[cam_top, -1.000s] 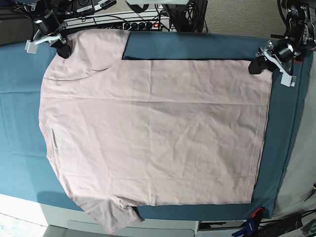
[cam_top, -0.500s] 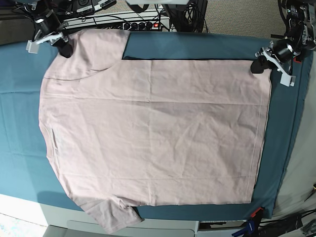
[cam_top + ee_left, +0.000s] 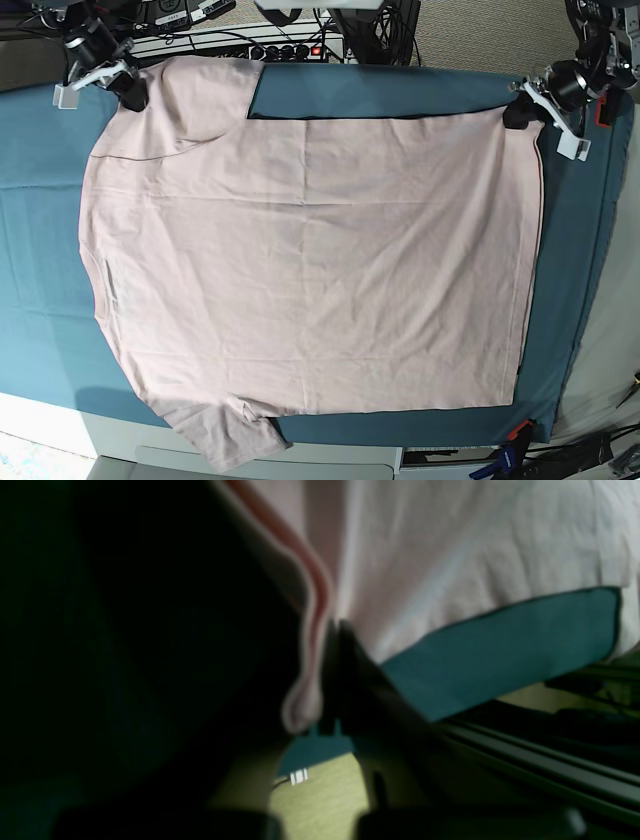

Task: Fold the T-shirt properly
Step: 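Lift both shoulder corners and pull the shirt toward the robot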

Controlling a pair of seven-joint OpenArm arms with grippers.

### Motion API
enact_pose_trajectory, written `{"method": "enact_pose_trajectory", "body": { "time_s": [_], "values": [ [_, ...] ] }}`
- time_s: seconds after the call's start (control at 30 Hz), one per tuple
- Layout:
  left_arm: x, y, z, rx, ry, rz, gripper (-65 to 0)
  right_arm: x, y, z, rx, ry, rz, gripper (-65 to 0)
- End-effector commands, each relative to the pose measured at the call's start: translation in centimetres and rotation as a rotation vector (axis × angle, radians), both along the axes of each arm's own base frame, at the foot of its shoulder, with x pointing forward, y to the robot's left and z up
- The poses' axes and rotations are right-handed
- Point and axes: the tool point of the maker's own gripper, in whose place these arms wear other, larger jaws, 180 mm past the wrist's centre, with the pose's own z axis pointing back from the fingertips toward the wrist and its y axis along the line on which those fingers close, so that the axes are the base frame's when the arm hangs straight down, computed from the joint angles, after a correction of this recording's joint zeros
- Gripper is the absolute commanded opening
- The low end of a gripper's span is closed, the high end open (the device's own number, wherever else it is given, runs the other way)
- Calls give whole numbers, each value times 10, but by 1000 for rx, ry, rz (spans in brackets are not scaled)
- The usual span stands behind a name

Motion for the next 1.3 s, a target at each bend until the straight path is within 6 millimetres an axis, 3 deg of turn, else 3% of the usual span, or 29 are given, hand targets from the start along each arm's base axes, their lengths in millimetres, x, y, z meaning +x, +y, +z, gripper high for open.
{"method": "enact_pose_trajectory", "body": {
  "time_s": [0.0, 0.3, 0.63, 1.03, 1.27],
  "values": [
    [-8, 5, -3, 37, 34, -23, -650, -17, -6, -10, -40, 94, 23, -650],
    [-11, 6, -5, 47, 44, -28, -650, -35, -17, -8, -57, 151, 43, -650],
    [-30, 3, -6, 68, 75, -54, -650, -59, -43, 12, -59, 149, -12, -650],
    [-60, -20, 16, 137, 67, -158, -650, -69, -32, 14, -7, 160, 23, -650],
    [-81, -26, 18, 153, 96, -184, -650, -83, -33, 14, -3, 193, 19, -650]
  ]
}}
